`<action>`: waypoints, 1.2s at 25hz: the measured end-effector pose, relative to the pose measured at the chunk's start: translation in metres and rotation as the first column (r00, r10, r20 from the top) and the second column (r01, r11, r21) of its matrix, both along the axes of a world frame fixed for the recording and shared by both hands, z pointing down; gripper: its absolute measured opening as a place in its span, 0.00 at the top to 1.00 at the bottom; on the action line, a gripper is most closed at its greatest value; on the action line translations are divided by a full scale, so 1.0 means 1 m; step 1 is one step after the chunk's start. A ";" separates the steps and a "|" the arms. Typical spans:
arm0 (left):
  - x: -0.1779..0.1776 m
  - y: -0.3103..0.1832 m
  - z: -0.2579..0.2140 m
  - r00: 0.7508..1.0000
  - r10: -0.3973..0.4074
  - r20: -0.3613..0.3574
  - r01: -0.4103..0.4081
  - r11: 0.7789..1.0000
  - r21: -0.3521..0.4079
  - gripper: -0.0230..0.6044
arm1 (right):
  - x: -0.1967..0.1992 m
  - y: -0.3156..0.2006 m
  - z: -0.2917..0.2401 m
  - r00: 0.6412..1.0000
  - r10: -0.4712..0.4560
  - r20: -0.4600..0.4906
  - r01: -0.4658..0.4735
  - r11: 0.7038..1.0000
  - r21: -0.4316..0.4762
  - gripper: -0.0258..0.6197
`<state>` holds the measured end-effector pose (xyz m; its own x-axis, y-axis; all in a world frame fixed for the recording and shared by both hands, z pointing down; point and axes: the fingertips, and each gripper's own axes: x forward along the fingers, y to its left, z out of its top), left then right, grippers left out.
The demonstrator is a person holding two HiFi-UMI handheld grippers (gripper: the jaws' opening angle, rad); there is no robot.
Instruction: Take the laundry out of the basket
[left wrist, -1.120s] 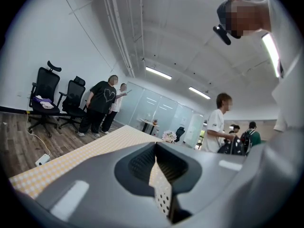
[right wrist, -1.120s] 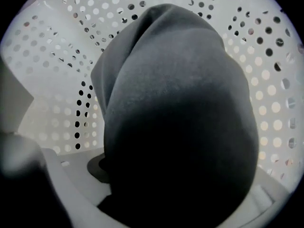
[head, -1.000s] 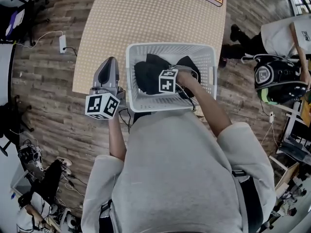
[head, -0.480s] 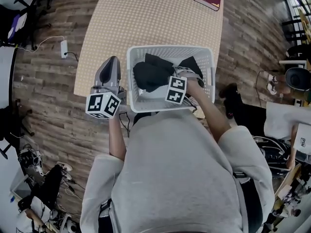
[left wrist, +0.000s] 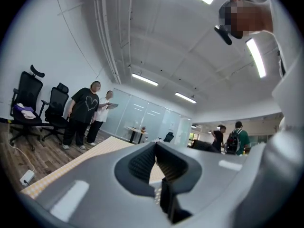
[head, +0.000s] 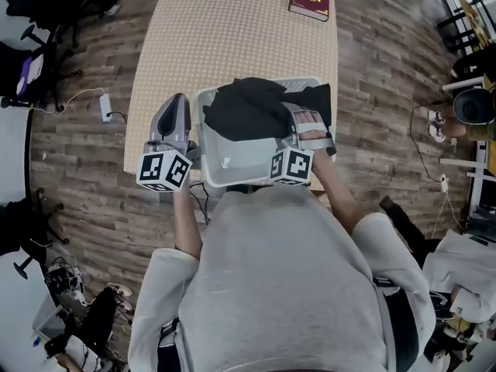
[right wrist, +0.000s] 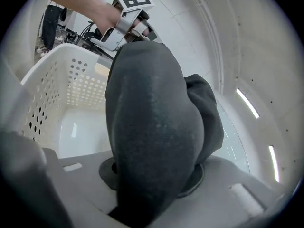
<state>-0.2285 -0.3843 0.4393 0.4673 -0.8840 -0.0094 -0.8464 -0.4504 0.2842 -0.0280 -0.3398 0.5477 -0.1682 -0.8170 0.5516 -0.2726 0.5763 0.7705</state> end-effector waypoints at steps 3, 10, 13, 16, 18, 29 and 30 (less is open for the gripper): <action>0.010 0.001 -0.008 1.000 0.022 0.007 -0.022 1.000 0.017 0.94 | 0.002 -0.005 -0.007 0.999 0.022 0.043 -0.023 1.000 0.021 0.77; 0.028 0.007 -0.020 0.999 0.044 0.021 -0.045 0.998 0.035 0.94 | 0.010 -0.016 -0.030 0.940 0.114 0.323 -0.108 0.994 -0.037 0.76; 0.030 0.008 -0.020 0.999 0.044 0.025 -0.045 0.998 0.035 0.94 | 0.010 -0.022 -0.046 0.846 0.159 0.508 -0.130 0.987 -0.093 0.76; 0.036 0.011 -0.022 0.999 0.044 0.030 -0.046 0.998 0.039 0.94 | 0.011 -0.024 -0.061 0.697 0.201 0.688 -0.117 0.979 -0.168 0.76; 0.040 0.013 -0.024 0.998 0.044 0.035 -0.045 0.998 0.041 0.94 | 0.009 -0.024 -0.071 0.584 0.213 0.784 -0.079 0.975 -0.206 0.76; 0.100 0.036 -0.024 0.996 0.032 0.085 -0.035 0.999 0.027 0.94 | 0.033 -0.008 -0.100 0.333 0.170 0.927 0.064 0.977 -0.202 0.77; 0.104 0.039 -0.024 0.996 0.028 0.088 -0.031 0.999 0.030 0.94 | 0.034 -0.006 -0.104 0.325 0.159 0.932 0.075 0.978 -0.193 0.77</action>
<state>-0.1249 -0.3453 0.4150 0.4933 -0.8699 0.0055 -0.8536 -0.4828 0.1954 0.0064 -0.3456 0.4441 -0.6361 -0.7526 0.1702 -0.7715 0.6229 -0.1294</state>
